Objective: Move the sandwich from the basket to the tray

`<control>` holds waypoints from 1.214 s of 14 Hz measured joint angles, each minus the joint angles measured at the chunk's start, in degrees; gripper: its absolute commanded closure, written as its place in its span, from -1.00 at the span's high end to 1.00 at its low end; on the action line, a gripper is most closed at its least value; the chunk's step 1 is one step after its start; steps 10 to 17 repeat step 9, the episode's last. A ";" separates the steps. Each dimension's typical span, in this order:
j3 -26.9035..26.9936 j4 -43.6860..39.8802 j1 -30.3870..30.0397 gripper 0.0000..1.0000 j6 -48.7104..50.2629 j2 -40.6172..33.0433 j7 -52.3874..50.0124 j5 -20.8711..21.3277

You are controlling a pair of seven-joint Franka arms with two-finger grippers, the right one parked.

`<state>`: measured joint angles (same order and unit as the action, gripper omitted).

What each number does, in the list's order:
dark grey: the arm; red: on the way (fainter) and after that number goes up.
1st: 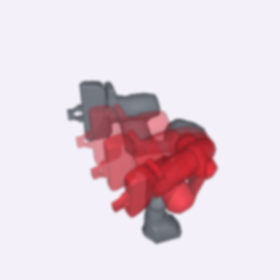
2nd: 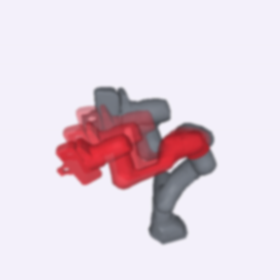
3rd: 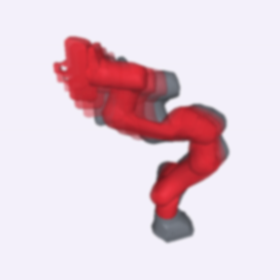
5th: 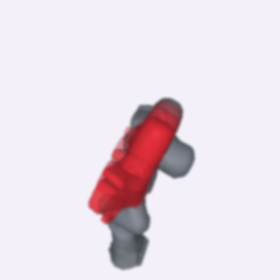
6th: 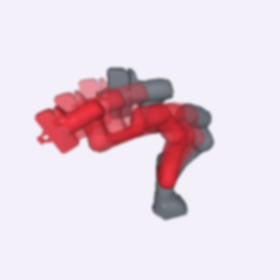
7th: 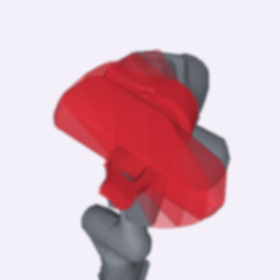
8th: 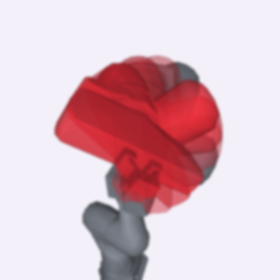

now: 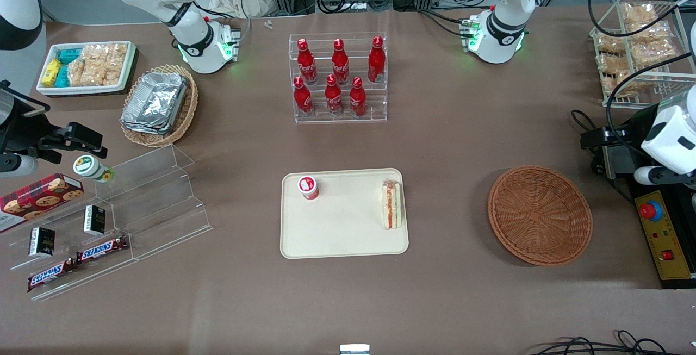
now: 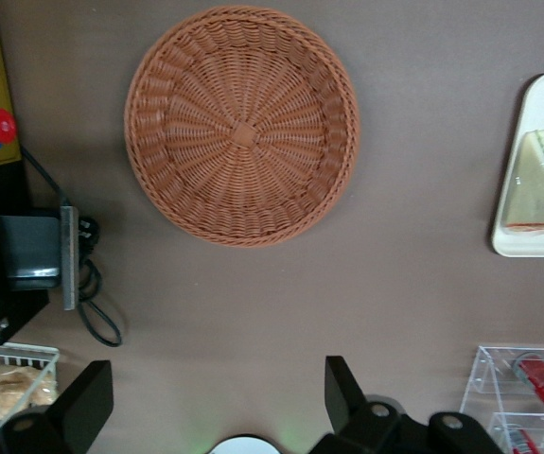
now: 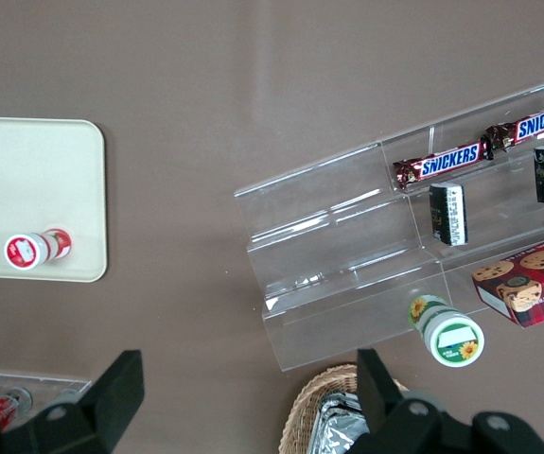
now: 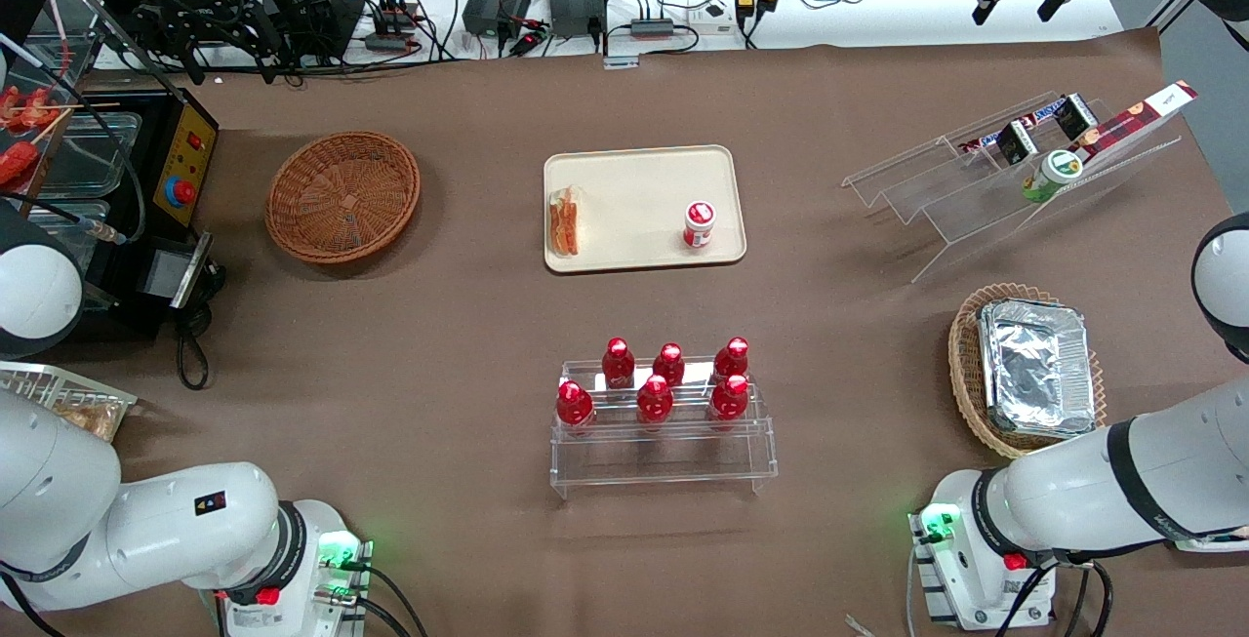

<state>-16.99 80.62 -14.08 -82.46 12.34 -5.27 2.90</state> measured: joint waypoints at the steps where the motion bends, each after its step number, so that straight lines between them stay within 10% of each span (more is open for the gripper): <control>1: 0.00 0.06 -0.08 0.99 0.00 0.00 0.24 0.62; 17: 10.20 0.26 7.21 0.99 -0.03 0.02 0.91 0.65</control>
